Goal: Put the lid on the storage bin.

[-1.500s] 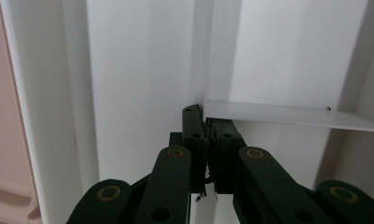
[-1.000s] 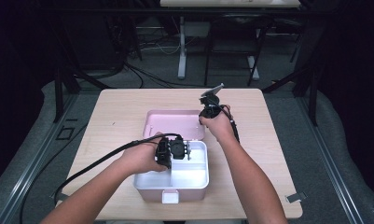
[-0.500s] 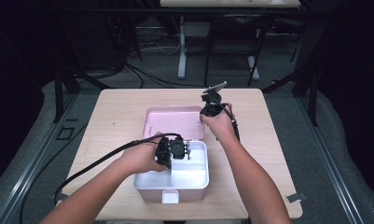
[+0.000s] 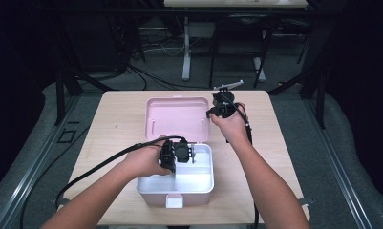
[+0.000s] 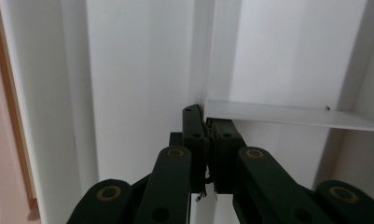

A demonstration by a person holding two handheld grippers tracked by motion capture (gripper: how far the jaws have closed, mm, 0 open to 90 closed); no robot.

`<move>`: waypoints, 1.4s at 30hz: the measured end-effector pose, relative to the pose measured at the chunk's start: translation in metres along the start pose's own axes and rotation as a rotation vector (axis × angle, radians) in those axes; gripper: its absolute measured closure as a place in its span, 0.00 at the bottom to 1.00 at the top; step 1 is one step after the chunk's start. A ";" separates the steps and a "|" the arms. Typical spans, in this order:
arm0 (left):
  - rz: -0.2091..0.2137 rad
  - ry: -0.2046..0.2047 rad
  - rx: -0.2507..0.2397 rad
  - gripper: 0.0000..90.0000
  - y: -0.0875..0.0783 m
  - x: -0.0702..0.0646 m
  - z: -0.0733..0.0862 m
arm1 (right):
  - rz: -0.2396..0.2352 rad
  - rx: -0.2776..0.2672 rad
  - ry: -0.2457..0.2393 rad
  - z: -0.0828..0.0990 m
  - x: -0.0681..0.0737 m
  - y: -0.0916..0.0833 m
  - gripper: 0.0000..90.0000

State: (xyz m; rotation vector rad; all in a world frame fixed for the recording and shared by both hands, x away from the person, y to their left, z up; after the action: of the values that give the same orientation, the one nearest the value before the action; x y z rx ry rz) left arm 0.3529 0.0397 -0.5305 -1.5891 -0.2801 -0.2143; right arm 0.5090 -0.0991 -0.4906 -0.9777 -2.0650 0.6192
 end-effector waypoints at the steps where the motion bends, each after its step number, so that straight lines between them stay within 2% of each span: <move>1: -0.001 0.000 -0.001 0.96 0.000 0.000 0.000 | 0.000 -0.010 -0.014 0.000 0.003 -0.004 0.95; 6: -0.001 0.002 -0.001 0.96 0.000 0.000 0.000 | -0.011 -0.051 -0.054 0.001 0.011 -0.017 0.96; 10: -0.003 0.004 0.004 0.96 0.000 0.000 0.000 | -0.023 -0.107 -0.088 0.004 0.018 -0.028 0.97; 11: -0.002 0.004 0.004 0.96 0.000 0.000 0.000 | -0.039 -0.140 -0.098 0.004 0.021 -0.030 0.97; 12: -0.004 0.001 0.002 0.96 0.000 0.000 0.000 | -0.036 -0.129 -0.099 0.007 0.022 -0.034 0.97; 14: -0.003 -0.001 -0.004 0.96 0.000 0.000 0.000 | -0.047 -0.148 -0.111 0.009 0.026 -0.040 0.97; 16: -0.003 -0.002 -0.003 0.96 0.000 0.000 0.000 | -0.043 -0.177 -0.145 0.012 0.031 -0.045 0.98; 17: -0.003 -0.002 -0.003 0.96 0.000 0.000 0.000 | -0.042 -0.174 -0.158 0.014 0.033 -0.049 0.98; 22: -0.006 0.005 0.001 0.96 0.000 0.000 0.000 | -0.008 -0.224 -0.234 0.024 0.044 -0.059 0.98; 23: -0.007 0.006 0.003 0.96 0.000 0.000 0.000 | 0.019 -0.244 -0.252 0.027 0.045 -0.063 0.98; 24: -0.008 0.007 0.002 0.96 0.000 0.000 0.000 | -0.002 -0.247 -0.259 0.029 0.048 -0.064 0.98; 26: -0.010 0.007 0.001 0.96 0.000 0.000 0.000 | 0.001 -0.269 -0.280 0.034 0.051 -0.067 0.98; 29: -0.013 0.010 -0.002 0.96 0.000 0.000 0.000 | -0.012 -0.289 -0.292 0.042 0.056 -0.073 0.98; 35: -0.014 0.008 -0.002 0.95 -0.001 0.000 0.000 | 0.013 -0.321 -0.330 0.051 0.061 -0.078 0.98; 42: -0.051 -0.007 -0.004 0.91 -0.001 0.001 0.001 | 0.014 -0.346 -0.345 0.057 0.063 -0.080 0.98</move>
State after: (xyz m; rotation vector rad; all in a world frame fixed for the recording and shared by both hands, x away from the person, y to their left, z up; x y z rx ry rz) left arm 0.3538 0.0405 -0.5291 -1.5877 -0.3267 -0.2489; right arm 0.4024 -0.1014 -0.4437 -1.1424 -2.5326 0.4695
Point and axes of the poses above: each handheld gripper's, and its own axes: y roughly forward along the jaws, z roughly out of its underside, x roughly to its left, the point moved 9 cm from there along y, roughly forward along the jaws, and after that the axes turned 14 degrees about -z, right-handed, at the moved point
